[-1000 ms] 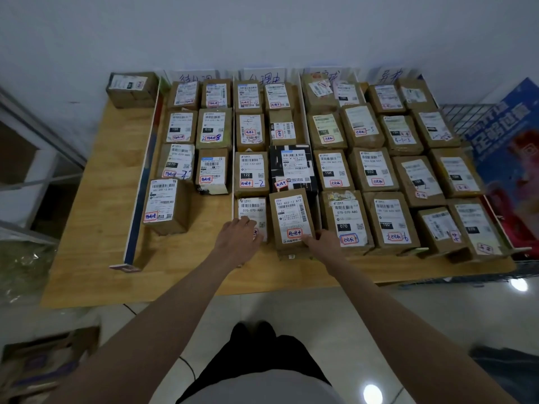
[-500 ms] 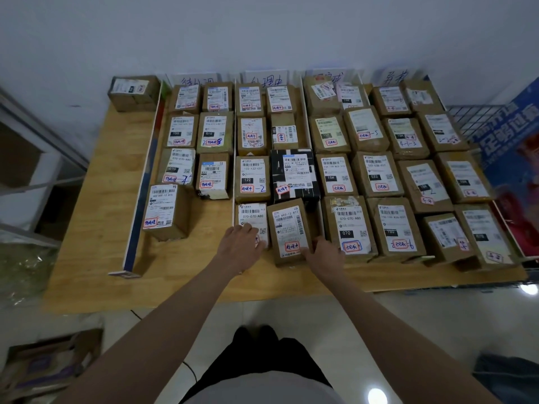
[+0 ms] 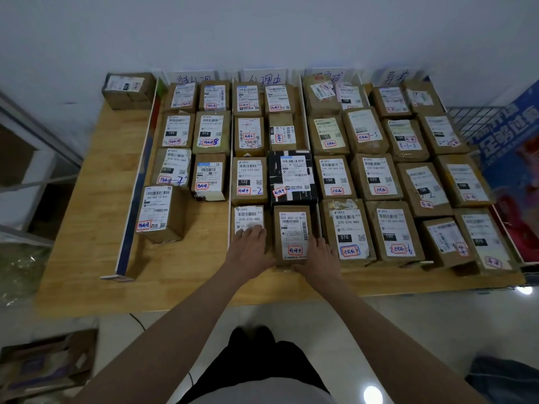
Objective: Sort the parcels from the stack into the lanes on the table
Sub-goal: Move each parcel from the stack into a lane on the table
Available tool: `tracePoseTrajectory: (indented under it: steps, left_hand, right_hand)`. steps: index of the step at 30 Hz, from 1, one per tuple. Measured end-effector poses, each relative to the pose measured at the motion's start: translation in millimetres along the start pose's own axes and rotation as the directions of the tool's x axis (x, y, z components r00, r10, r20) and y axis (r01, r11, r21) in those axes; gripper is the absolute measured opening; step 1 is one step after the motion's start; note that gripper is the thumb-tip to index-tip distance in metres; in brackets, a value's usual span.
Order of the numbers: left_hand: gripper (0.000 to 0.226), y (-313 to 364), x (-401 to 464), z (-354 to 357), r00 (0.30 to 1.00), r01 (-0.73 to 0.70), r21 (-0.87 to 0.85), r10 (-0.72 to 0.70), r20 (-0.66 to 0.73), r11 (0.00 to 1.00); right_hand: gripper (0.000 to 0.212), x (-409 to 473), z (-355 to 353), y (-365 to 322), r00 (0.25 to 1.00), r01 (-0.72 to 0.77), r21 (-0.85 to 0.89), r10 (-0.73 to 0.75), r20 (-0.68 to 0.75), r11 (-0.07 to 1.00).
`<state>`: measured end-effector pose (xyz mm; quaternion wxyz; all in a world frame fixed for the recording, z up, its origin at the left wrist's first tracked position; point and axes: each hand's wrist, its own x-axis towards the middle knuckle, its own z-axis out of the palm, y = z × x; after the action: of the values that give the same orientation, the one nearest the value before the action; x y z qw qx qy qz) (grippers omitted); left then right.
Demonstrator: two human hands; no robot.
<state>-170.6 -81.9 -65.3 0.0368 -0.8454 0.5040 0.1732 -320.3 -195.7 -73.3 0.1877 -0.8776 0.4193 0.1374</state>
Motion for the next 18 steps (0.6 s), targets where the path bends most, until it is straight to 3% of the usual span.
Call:
tracePoseTrajectory:
  steps: [7, 10, 14, 18]
  left_hand:
    - [0.076, -4, 1, 4, 0.999, -0.039, 0.021, 0.039, 0.019, 0.999]
    - [0.071, -5, 2, 0, 0.998, -0.053, 0.006, 0.053, 0.030, 0.999]
    - [0.064, -10, 4, -15, 0.999, -0.034, 0.042, 0.034, -0.003, 0.999]
    - [0.058, -25, 8, -48, 0.996, 0.044, 0.074, -0.037, -0.084, 0.996]
  right_hand:
    - [0.087, 8, -5, -5, 1.000, 0.006, -0.004, -0.006, 0.013, 1.000]
    - [0.073, 12, -10, -5, 1.000, 0.023, 0.003, -0.023, -0.005, 1.000]
    - [0.051, 19, -27, -8, 0.993, 0.064, 0.039, -0.060, -0.105, 0.997]
    - [0.049, 29, -55, -22, 0.966, 0.147, 0.025, -0.138, -0.217, 0.989]
